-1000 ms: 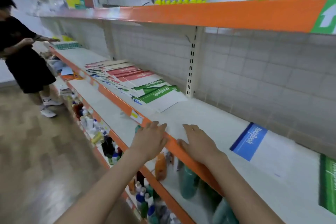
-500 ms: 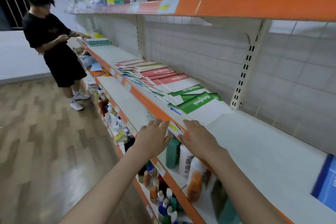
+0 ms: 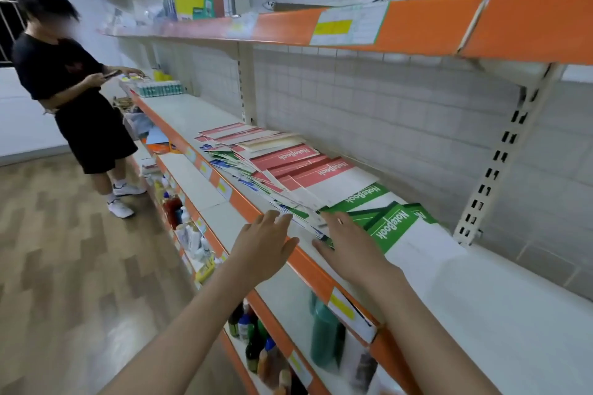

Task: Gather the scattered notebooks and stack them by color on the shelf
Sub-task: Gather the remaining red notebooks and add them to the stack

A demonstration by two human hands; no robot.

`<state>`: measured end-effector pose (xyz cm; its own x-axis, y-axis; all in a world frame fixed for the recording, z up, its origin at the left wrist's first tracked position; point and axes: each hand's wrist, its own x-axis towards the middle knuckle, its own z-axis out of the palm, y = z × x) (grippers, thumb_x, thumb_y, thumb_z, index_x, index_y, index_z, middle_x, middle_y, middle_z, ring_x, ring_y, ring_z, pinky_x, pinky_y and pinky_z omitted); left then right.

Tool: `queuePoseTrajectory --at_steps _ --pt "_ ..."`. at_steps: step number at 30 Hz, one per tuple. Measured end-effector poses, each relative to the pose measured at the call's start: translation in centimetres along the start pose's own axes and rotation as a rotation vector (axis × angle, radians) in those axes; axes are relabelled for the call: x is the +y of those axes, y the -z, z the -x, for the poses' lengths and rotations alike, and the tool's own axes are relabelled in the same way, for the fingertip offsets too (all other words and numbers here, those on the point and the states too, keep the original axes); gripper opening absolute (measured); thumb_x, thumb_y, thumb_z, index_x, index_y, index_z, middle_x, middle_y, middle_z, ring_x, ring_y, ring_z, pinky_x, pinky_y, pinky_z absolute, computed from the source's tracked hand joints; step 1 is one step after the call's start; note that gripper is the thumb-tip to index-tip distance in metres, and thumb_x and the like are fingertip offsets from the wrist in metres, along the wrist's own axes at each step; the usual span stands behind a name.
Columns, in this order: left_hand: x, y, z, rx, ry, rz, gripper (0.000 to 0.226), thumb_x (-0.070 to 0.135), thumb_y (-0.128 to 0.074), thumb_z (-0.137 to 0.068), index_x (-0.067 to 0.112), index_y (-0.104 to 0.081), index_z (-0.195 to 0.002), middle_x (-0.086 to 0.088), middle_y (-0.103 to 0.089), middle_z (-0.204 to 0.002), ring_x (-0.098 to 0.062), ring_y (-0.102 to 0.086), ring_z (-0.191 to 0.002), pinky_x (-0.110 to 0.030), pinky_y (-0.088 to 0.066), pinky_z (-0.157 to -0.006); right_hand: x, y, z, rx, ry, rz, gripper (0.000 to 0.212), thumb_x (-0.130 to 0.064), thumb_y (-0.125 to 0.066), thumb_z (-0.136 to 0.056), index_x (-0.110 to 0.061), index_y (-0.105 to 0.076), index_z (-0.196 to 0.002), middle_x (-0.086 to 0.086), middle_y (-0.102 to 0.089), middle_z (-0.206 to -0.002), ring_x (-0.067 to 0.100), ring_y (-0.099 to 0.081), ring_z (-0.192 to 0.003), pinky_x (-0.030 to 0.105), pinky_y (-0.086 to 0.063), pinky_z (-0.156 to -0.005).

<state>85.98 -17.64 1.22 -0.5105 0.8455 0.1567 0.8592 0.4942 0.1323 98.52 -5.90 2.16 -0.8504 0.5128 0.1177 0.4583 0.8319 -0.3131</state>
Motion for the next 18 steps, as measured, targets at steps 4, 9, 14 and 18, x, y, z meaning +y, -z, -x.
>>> queuePoseTrajectory --at_steps 4,9,14,18 --pt "-0.8 -0.4 -2.6 0.009 -0.039 0.023 0.056 0.046 -0.038 -0.098 0.022 -0.027 -0.148 -0.003 -0.032 -0.151 -0.024 -0.034 -0.137 -0.040 -0.033 -0.109 0.3 -0.1 -2.0 -0.029 -0.031 0.005 0.051 -0.038 -0.044 -0.097 -0.016 -0.033 -0.141 0.010 -0.040 -0.139 0.028 -0.045 -0.123 0.041 -0.042 -0.099" --pt "-1.7 -0.5 -6.0 0.023 -0.104 0.032 0.056 0.045 -0.039 -0.098 0.022 -0.026 -0.148 -0.004 -0.029 -0.153 -0.025 -0.030 -0.140 -0.042 -0.034 -0.110 0.7 -0.2 -4.5 -0.028 -0.072 0.001 0.054 -0.034 -0.042 -0.098 -0.014 -0.027 -0.145 0.010 -0.033 -0.147 0.028 -0.038 -0.131 0.041 -0.036 -0.106" --pt "-3.3 -1.0 -10.3 0.045 -0.243 0.033 0.053 0.044 -0.038 -0.098 0.020 -0.030 -0.145 -0.003 -0.036 -0.147 -0.022 -0.035 -0.135 -0.038 -0.035 -0.106 0.4 -0.7 -8.2 0.010 -0.144 0.011 0.057 -0.039 -0.043 -0.098 -0.017 -0.025 -0.147 0.010 -0.032 -0.148 0.029 -0.037 -0.132 0.038 -0.035 -0.107" --pt "-5.2 -0.9 -14.9 0.021 -0.331 0.032 0.050 0.042 -0.038 -0.099 0.021 -0.030 -0.144 -0.003 -0.036 -0.145 -0.022 -0.033 -0.135 -0.039 -0.034 -0.108 -0.1 -1.3 -11.3 0.080 -0.225 0.024 0.055 -0.045 -0.040 -0.097 -0.017 -0.031 -0.143 0.007 -0.039 -0.142 0.027 -0.043 -0.125 0.035 -0.038 -0.102"
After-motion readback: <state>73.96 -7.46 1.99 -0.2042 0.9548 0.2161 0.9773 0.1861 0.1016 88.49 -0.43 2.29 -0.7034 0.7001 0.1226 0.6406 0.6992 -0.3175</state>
